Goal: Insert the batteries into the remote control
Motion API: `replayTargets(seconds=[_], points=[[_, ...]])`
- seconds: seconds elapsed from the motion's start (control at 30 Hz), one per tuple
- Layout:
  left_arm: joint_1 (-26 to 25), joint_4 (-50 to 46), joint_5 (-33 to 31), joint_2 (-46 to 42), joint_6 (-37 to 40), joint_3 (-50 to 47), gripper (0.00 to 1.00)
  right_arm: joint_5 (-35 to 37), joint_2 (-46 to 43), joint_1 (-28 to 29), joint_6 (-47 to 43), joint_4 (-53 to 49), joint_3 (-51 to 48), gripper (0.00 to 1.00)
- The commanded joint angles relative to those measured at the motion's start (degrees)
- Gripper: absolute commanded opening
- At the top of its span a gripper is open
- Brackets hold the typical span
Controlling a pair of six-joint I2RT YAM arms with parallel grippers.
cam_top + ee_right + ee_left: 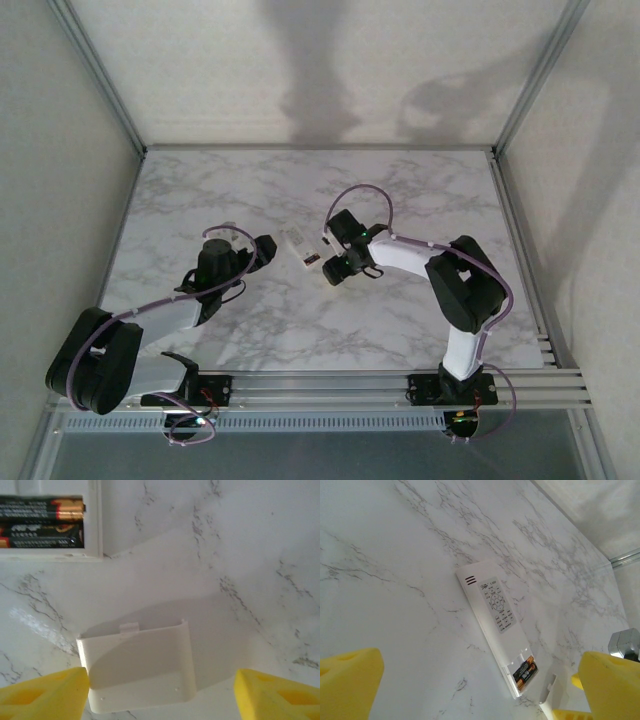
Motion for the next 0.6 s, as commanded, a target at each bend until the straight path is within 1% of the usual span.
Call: replayTargets(seconds=[0.0, 0.17, 0.23, 0.33, 0.47, 0.57], points=[[0.6, 0.5, 0.8, -0.5, 0.3, -0.5, 1.00, -4.0, 1.8, 0.3, 0.0, 0.3, -0.8, 0.77], [0.6, 0.5, 0.8, -0.4, 0.2, -0.4, 0.99, -5.2, 1.1, 1.5, 1.8, 0.2, -2.5, 0.77], [0.7, 0.5, 0.8, -0.4, 0.2, -0.4, 1.00, -4.8, 0.3, 3.8, 2.7, 0.1, -3.3, 0.76], [0.6, 0.6, 1.0, -0.4, 0.1, -0.4, 1.00, -2.0, -0.7, 5.7, 3.1, -0.2, -4.1, 0.76], [0.6, 0.7, 1.1, -0.5, 0.0, -0.5, 1.00, 3.3, -0.6, 7.8, 2.8, -1.4, -4.2, 0.76], [0.7, 0.6, 1.1, -0.5, 0.0, -0.4, 1.00, 5.3, -0.4, 8.0, 2.7, -1.6, -4.6, 0.73]])
